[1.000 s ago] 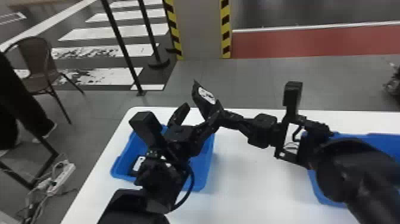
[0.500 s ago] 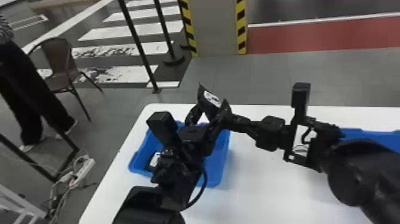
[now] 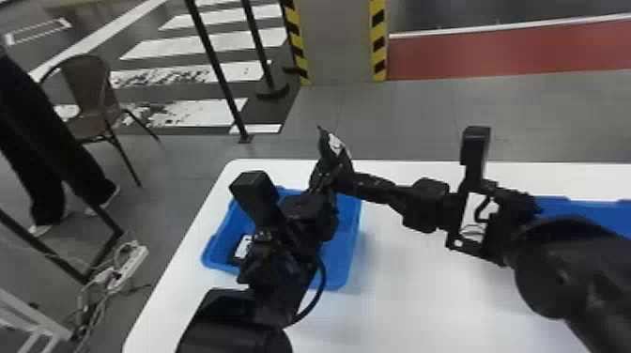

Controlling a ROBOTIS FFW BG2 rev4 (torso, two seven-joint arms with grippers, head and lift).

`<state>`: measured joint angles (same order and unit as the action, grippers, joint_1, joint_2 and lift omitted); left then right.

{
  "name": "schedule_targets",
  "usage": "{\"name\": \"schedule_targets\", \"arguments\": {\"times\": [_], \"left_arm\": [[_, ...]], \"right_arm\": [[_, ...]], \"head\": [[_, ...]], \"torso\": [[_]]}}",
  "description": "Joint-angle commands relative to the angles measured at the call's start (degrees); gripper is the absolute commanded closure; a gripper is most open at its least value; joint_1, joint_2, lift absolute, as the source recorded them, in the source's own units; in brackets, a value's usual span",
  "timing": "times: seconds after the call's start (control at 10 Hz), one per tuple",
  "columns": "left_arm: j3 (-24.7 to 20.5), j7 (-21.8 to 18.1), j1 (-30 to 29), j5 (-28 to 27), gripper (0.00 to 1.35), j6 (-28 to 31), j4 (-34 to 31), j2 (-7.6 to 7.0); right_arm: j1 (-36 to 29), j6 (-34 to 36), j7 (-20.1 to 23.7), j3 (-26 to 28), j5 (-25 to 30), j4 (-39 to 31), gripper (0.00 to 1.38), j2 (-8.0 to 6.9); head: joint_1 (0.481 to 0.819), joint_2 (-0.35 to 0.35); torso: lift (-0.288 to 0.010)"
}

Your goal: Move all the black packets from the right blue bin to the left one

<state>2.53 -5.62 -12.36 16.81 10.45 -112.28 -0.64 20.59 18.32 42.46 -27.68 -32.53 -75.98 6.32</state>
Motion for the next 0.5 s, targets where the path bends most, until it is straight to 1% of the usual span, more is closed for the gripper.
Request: {"name": "schedule_targets", "arguments": {"times": [0.0, 0.1, 0.2, 0.3, 0.4], "left_arm": [[-0.33, -0.01, -0.01, -0.03, 1.22, -1.03, -0.01, 0.03], [-0.95, 0.34, 0.13, -1.35, 1.22, -2.3, 0.7, 0.11], [-2.0, 0.7, 0.98, -3.19, 1.22, -5.25, 3.79, 0.38], [-4.11, 0.78, 0.98, -6.62, 1.22, -7.22, 6.46, 0.55], [-4.99, 0.78, 0.84, -8.55, 1.22, -5.81, 7.87, 0.29]], "right_arm": [[-0.06, -0.46, 0.17, 0.08, 0.1, -0.17, 0.95, 0.01], [-1.47, -1.31, 0.78, 2.37, 1.15, -1.15, 0.36, 0.01], [-4.28, -1.31, 0.78, 7.12, 4.05, -3.12, 0.01, -0.26], [-6.39, -1.31, 0.69, 13.09, 9.76, -4.95, 0.06, -0.61], [-7.09, -1.31, 0.69, 15.99, 11.87, -5.23, 0.11, -0.43]], "head": [[0.693, 0.276], [0.689, 0.278], [0.686, 0.28], [0.683, 0.274], [0.684, 0.257]], "torso": [[-0.11], [-0.11], [-0.11], [-0.11], [-0.11]]}}
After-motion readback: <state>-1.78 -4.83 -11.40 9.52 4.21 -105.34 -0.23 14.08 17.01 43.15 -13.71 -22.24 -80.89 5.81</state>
